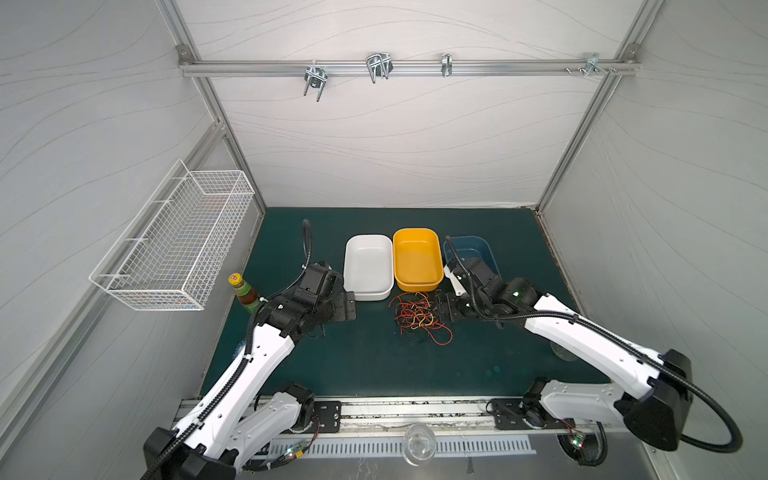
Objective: Untangle the cables
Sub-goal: 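Raise both arms and move both grippers toward the wire pile, then lower the right gripper into the wire pile and grasp a red wire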
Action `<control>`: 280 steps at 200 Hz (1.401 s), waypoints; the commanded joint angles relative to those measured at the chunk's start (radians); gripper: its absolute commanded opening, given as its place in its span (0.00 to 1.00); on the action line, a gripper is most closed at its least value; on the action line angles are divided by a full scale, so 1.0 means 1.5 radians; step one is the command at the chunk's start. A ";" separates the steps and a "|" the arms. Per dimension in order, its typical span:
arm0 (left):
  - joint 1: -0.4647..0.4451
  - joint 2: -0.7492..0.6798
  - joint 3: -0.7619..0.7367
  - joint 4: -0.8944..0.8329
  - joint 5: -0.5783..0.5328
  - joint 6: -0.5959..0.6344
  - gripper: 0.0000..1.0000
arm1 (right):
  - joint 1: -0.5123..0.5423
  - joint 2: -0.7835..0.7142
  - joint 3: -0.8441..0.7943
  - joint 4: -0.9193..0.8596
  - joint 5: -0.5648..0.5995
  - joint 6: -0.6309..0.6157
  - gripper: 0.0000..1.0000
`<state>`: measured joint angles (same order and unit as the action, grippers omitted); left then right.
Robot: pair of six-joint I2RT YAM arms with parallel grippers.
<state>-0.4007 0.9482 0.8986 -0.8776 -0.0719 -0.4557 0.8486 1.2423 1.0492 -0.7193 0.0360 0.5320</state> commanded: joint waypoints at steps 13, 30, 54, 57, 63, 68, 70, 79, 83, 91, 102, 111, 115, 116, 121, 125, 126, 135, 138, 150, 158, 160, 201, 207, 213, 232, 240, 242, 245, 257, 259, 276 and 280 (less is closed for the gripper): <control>-0.007 0.008 0.018 0.003 0.002 0.011 1.00 | 0.008 0.056 -0.005 0.056 0.006 0.008 0.73; -0.009 0.014 0.018 0.004 0.007 0.013 1.00 | 0.009 0.088 -0.008 0.075 0.012 0.003 0.66; -0.014 0.022 0.018 0.005 0.014 0.016 1.00 | 0.009 0.133 -0.001 0.099 0.014 -0.013 0.60; -0.015 0.023 0.018 0.005 0.014 0.016 1.00 | 0.009 0.139 0.000 0.101 0.015 -0.015 0.59; -0.017 0.024 0.018 0.005 0.015 0.017 1.00 | 0.009 0.150 0.004 0.103 0.017 -0.018 0.57; -0.018 0.026 0.018 0.005 0.014 0.017 1.00 | 0.009 0.159 0.007 0.105 0.018 -0.022 0.55; -0.019 0.026 0.018 0.005 0.014 0.017 1.00 | 0.008 0.162 0.009 0.106 0.018 -0.023 0.54; -0.021 0.028 0.018 0.005 0.014 0.018 1.00 | 0.009 0.177 0.014 0.112 0.017 -0.032 0.51; -0.022 0.029 0.018 0.005 0.014 0.018 1.00 | 0.008 0.183 0.017 0.114 0.018 -0.034 0.50; -0.023 0.031 0.018 0.006 0.014 0.019 1.00 | 0.009 0.193 0.022 0.118 0.017 -0.039 0.48; -0.024 0.033 0.018 0.005 0.014 0.019 1.00 | 0.009 0.207 0.027 0.126 0.016 -0.051 0.47; -0.025 0.035 0.018 0.005 0.015 0.019 1.00 | 0.008 0.216 0.029 0.135 0.015 -0.057 0.46; -0.026 0.036 0.018 0.005 0.015 0.020 1.00 | 0.009 0.220 0.031 0.140 0.013 -0.061 0.46; -0.026 0.036 0.018 0.006 0.015 0.020 1.00 | 0.008 0.221 0.031 0.140 0.013 -0.062 0.46; -0.026 0.037 0.018 0.005 0.015 0.021 1.00 | 0.009 0.226 0.031 0.147 0.012 -0.067 0.45; -0.028 0.038 0.018 0.005 0.014 0.021 1.00 | 0.008 0.230 0.031 0.150 0.013 -0.069 0.45; -0.028 0.038 0.018 0.005 0.014 0.021 1.00 | 0.008 0.231 0.031 0.150 0.013 -0.070 0.45; -0.029 0.039 0.018 0.005 0.015 0.022 1.00 | 0.009 0.241 0.033 0.155 0.020 -0.074 0.44; -0.030 0.039 0.018 0.005 0.015 0.022 1.00 | 0.008 0.243 0.034 0.156 0.021 -0.076 0.44; -0.032 0.042 0.018 0.005 0.015 0.022 1.00 | 0.008 0.259 0.039 0.161 0.024 -0.083 0.42; -0.034 0.044 0.018 0.005 0.017 0.023 1.00 | 0.009 0.268 0.042 0.163 0.028 -0.085 0.41; -0.034 0.044 0.018 0.005 0.017 0.023 1.00 | 0.008 0.271 0.043 0.164 0.028 -0.085 0.40; -0.040 0.052 0.019 0.004 0.021 0.026 1.00 | 0.008 0.303 0.055 0.177 0.055 -0.100 0.27; -0.041 0.053 0.019 0.004 0.020 0.026 1.00 | 0.008 0.304 0.055 0.180 0.057 -0.100 0.25; -0.042 0.053 0.019 0.005 0.020 0.026 1.00 | 0.008 0.306 0.054 0.182 0.057 -0.102 0.23; -0.044 0.057 0.018 0.004 0.022 0.026 1.00 | 0.008 0.307 0.053 0.189 0.049 -0.105 0.18; -0.045 0.059 0.020 0.004 0.023 0.027 1.00 | 0.008 0.307 0.053 0.189 0.046 -0.105 0.14; -0.045 0.059 0.020 0.004 0.023 0.027 1.00 | 0.008 0.306 0.053 0.188 0.046 -0.105 0.12; -0.046 0.060 0.020 0.003 0.024 0.027 0.99 | 0.009 0.304 0.054 0.187 0.045 -0.105 0.10; -0.046 0.061 0.019 0.003 0.023 0.028 1.00 | 0.008 0.296 0.054 0.183 0.042 -0.108 0.05; -0.045 0.062 0.020 0.003 0.023 0.028 1.00 | 0.009 0.294 0.054 0.183 0.041 -0.108 0.04; -0.048 0.063 0.020 0.003 0.024 0.028 1.00 | 0.009 0.268 0.053 0.182 0.022 -0.112 0.00; -0.048 0.064 0.019 0.003 0.024 0.028 1.00 | 0.009 0.261 0.053 0.181 0.018 -0.113 0.00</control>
<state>-0.4656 1.0378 0.8986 -0.8764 -0.0425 -0.4221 0.8562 1.6901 1.1152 -0.4480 0.0910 0.3817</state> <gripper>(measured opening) 0.996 0.051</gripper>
